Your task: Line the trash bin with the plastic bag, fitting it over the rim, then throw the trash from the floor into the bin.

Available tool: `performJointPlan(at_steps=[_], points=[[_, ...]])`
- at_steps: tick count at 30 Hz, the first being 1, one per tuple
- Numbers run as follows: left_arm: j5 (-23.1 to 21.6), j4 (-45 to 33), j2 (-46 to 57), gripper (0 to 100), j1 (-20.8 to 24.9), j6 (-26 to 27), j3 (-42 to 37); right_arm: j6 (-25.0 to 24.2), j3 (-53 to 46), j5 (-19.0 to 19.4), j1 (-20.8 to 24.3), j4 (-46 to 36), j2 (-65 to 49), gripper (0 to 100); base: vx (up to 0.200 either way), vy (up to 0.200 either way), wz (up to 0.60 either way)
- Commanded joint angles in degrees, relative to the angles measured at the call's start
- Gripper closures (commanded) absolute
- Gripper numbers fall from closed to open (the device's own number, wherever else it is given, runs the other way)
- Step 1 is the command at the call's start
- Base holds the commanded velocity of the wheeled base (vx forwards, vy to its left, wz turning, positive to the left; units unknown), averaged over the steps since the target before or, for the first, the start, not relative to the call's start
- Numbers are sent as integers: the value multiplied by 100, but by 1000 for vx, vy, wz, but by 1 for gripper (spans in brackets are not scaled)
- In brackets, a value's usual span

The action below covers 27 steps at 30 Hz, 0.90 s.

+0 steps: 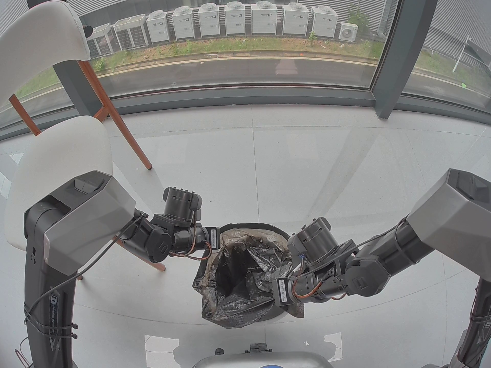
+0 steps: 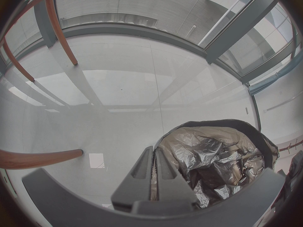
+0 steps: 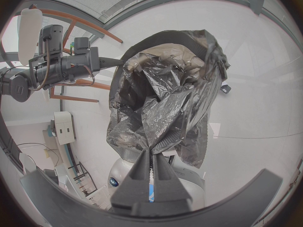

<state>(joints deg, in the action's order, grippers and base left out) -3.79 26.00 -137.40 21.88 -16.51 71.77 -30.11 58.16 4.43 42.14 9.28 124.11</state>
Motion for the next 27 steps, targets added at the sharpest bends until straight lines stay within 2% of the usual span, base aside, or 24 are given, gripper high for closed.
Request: performJointPlan(at_steps=[1,9,15,16,20,23,27], points=[[1,10,12,100,0,-2,-40,-4,99,15,66,-14,-36,100,0,0,0],[-16,10,-6,100,9,-2,-181,-12,81,85,321,-321,-212,100,0,0,0],[-16,19,-15,100,9,-2,-163,40,125,182,303,-418,-230,100,0,0,0],[-16,19,-15,100,9,-2,-172,58,143,182,295,-383,-230,0,0,0,0],[-16,19,-15,100,0,-11,-181,-12,213,234,321,-365,-370,0,0,0,0],[-16,10,-15,100,0,-11,-198,-83,125,445,259,-462,-687,0,0,0,0],[-16,19,-15,100,-9,-19,-189,-197,-138,507,22,-963,-950,0,0,0,0]])
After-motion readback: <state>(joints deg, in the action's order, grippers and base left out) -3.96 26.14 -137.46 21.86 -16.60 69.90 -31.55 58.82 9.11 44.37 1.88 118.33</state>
